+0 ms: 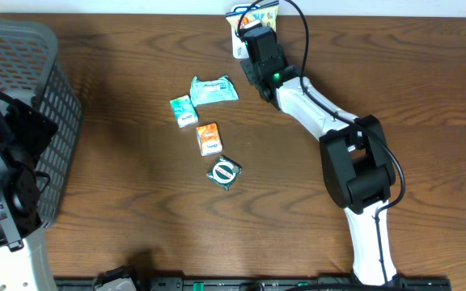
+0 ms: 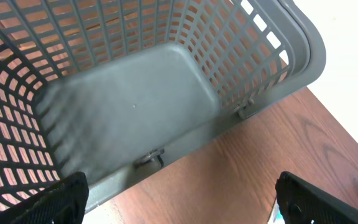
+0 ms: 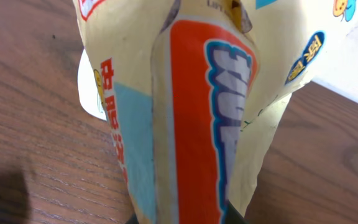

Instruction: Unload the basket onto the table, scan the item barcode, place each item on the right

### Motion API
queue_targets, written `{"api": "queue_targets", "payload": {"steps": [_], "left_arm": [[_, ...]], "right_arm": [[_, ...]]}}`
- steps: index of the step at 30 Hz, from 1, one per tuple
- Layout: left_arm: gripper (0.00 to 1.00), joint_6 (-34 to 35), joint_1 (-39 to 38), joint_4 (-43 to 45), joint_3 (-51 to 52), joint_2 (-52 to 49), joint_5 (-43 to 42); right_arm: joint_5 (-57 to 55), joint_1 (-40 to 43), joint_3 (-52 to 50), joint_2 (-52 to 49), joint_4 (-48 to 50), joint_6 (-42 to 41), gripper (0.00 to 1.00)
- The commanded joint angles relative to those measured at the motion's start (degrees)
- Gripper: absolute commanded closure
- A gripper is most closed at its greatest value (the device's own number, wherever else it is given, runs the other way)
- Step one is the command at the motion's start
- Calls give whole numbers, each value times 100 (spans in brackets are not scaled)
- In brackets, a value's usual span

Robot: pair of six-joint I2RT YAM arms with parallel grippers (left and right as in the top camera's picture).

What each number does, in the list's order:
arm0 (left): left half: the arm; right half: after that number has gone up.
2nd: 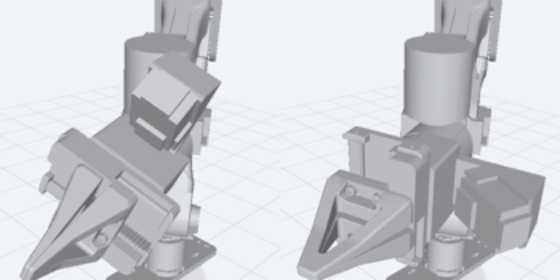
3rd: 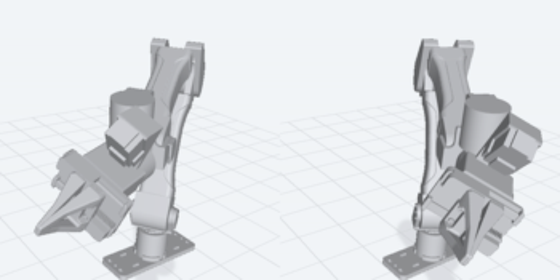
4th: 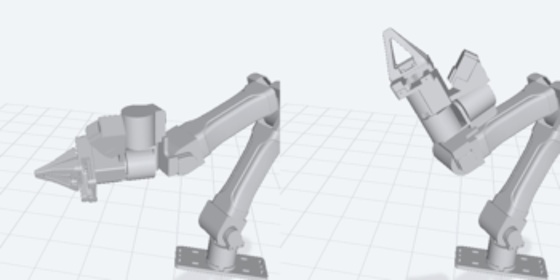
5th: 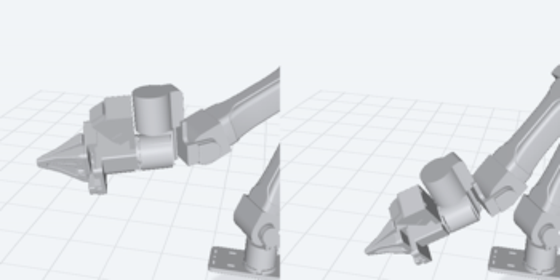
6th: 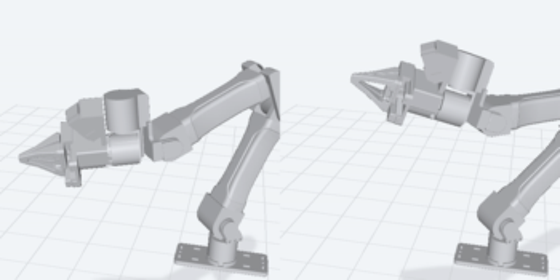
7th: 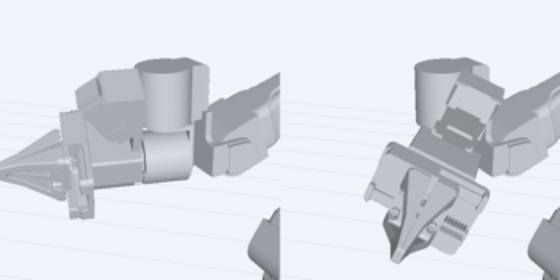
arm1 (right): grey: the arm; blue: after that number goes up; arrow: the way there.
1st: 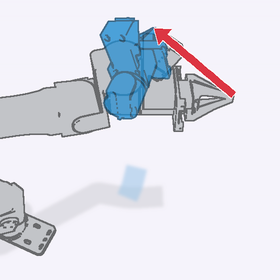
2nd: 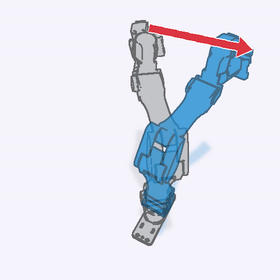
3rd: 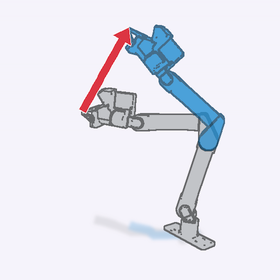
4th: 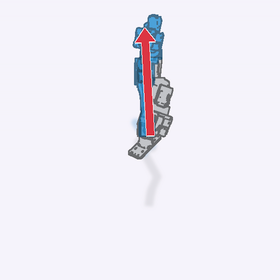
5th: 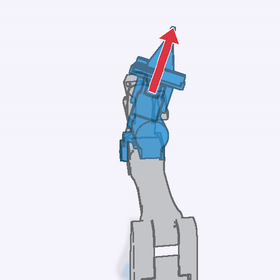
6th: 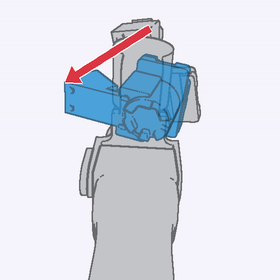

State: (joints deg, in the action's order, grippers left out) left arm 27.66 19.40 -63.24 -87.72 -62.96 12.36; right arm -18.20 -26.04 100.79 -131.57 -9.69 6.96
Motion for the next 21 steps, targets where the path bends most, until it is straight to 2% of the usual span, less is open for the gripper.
{"api": "queue_targets", "payload": {"steps": [1,10,13,18,21], "left_arm": [[5,48,20,-20,-9,-2,33],[5,50,20,-20,-9,-2,33],[5,50,20,-20,-9,-2,33],[5,50,20,-20,-9,-2,33],[5,50,20,-20,-9,-2,33]], "right_arm": [[-68,57,90,151,120,20,99],[-238,118,90,205,57,35,99],[-798,286,90,389,17,-323,99],[-994,1051,90,789,-468,-437,99],[-994,1792,90,846,-931,-435,99]]}}
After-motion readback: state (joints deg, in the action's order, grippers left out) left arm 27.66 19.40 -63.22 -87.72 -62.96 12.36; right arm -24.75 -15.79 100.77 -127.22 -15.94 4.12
